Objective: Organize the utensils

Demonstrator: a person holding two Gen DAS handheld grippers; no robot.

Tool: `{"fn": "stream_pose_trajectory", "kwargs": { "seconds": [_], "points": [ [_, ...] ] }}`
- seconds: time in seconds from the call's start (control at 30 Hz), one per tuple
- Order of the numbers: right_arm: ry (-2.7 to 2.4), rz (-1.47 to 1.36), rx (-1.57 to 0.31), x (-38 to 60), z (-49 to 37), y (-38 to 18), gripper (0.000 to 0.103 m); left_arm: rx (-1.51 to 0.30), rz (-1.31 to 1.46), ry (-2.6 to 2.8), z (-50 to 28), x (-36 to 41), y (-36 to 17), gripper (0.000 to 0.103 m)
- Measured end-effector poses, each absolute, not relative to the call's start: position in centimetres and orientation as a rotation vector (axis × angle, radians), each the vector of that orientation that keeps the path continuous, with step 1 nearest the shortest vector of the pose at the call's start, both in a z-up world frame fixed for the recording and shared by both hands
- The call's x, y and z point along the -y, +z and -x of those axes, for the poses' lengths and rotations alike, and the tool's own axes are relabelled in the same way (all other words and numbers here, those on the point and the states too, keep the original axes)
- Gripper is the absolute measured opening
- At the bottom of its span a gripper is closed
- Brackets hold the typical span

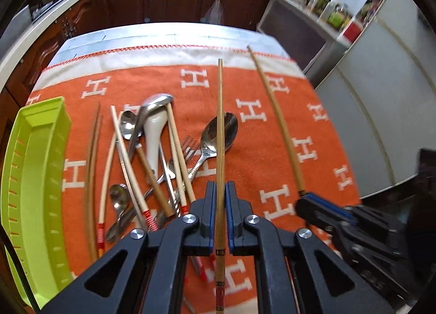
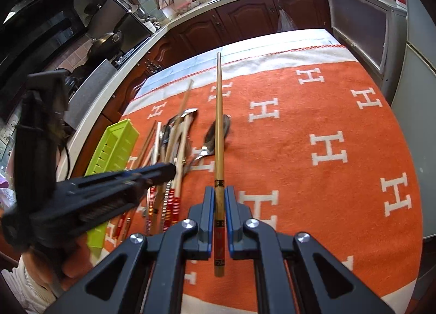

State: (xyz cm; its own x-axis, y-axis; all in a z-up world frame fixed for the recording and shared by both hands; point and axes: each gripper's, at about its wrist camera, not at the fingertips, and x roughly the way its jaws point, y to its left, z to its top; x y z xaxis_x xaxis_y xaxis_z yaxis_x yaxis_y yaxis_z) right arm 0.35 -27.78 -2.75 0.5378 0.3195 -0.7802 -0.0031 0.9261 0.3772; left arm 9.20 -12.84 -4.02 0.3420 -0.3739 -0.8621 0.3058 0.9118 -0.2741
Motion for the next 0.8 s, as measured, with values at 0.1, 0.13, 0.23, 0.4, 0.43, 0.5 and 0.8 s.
{"fn": "stream_pose_trajectory", "kwargs": {
  "seconds": [0.1, 0.13, 0.23, 0.4, 0.43, 0.5, 0.8],
  "points": [
    [0.231, -0.357, -0.996, 26.2, -0.3, -2.2, 0.007, -1.118, 0.123, -0.461, -8.7, 10.6, -2.2, 0.004],
    [0.243, -0.355, -1.001, 25.6, -0.2, -2.1, 0.007, -1.107, 0.141, -0.463, -8.6, 9.7, -1.5, 0.004],
    [0.301, -0.33, -1.029, 23.0, -0.3, -1.7, 0.007, -1.08, 0.178, -0.45, -8.4, 7.1, 0.2, 0.004],
    [0.41, -0.281, -1.056, 18.1, -0.8, -0.1, 0.007, -1.0, 0.183, -0.36, -7.8, 1.3, 3.5, 0.004],
    [0.425, -0.281, -1.062, 17.5, -0.9, 0.1, 0.007, -0.986, 0.181, -0.339, -7.8, 0.1, 4.0, 0.004],
    [0.458, -0.292, -1.08, 15.6, -1.5, 0.7, 0.007, -0.953, 0.169, -0.283, -7.8, -2.4, 5.0, 0.004],
    [0.493, -0.424, -1.224, 7.7, -5.2, -1.8, 0.007, -1.039, 0.124, -0.083, -9.1, -10.5, 0.2, 0.004]
  ]
}}
